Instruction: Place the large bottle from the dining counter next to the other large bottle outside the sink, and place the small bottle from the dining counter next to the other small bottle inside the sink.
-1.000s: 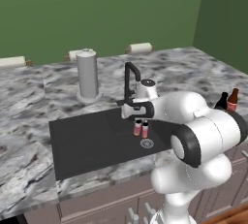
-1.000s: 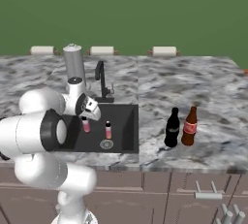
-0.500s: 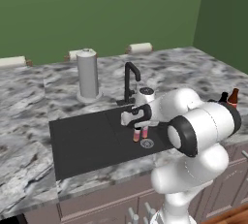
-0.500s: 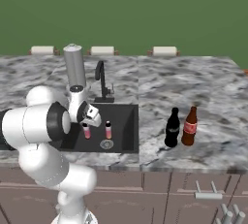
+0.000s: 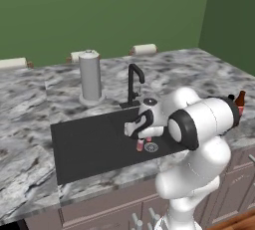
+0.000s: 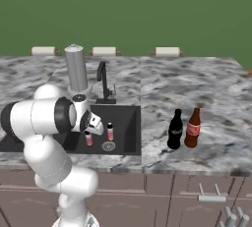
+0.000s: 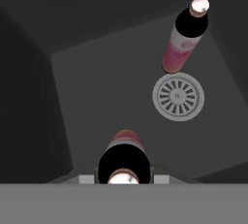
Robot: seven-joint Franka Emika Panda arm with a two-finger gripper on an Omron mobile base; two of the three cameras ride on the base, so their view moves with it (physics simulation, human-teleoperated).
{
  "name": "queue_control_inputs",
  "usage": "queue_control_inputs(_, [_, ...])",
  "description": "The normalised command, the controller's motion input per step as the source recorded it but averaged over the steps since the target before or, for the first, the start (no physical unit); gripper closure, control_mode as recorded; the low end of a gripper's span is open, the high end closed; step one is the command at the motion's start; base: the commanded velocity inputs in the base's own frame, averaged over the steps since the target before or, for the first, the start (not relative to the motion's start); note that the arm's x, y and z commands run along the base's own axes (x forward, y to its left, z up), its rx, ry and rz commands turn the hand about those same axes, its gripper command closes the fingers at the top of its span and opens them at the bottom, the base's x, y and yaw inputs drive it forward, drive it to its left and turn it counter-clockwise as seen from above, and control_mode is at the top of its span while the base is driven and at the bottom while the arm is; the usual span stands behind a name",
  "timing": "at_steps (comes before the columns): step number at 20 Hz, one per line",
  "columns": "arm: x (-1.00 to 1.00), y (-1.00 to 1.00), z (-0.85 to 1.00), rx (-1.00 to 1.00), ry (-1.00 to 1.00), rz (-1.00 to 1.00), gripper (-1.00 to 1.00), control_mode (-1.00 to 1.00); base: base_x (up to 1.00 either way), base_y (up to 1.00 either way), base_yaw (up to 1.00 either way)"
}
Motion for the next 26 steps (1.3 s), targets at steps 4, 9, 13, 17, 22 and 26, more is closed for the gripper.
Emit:
queue_control_inputs(4, [0.01, 0.06, -0.52, 0.0, 0.0, 0.0, 1.0, -1.0, 0.0, 0.0, 0.0])
queue_control_inputs(9, [0.0, 0.02, -0.31, 0.0, 0.0, 0.0, 1.0, -1.0, 0.0, 0.0, 0.0])
queue_control_inputs(13, [0.0, 0.0, -0.13, 0.0, 0.0, 0.0, 1.0, -1.0, 0.0, 0.0, 0.0])
queue_control_inputs(17, [0.0, 0.0, -0.06, 0.0, 0.0, 0.0, 1.0, -1.0, 0.0, 0.0, 0.0])
queue_control_inputs(22, [0.0, 0.0, 0.0, 0.0, 0.0, 0.0, 1.0, -1.0, 0.0, 0.0, 0.0])
queue_control_inputs(26, [0.0, 0.0, 0.0, 0.0, 0.0, 0.0, -1.0, -1.0, 0.0, 0.0, 0.0])
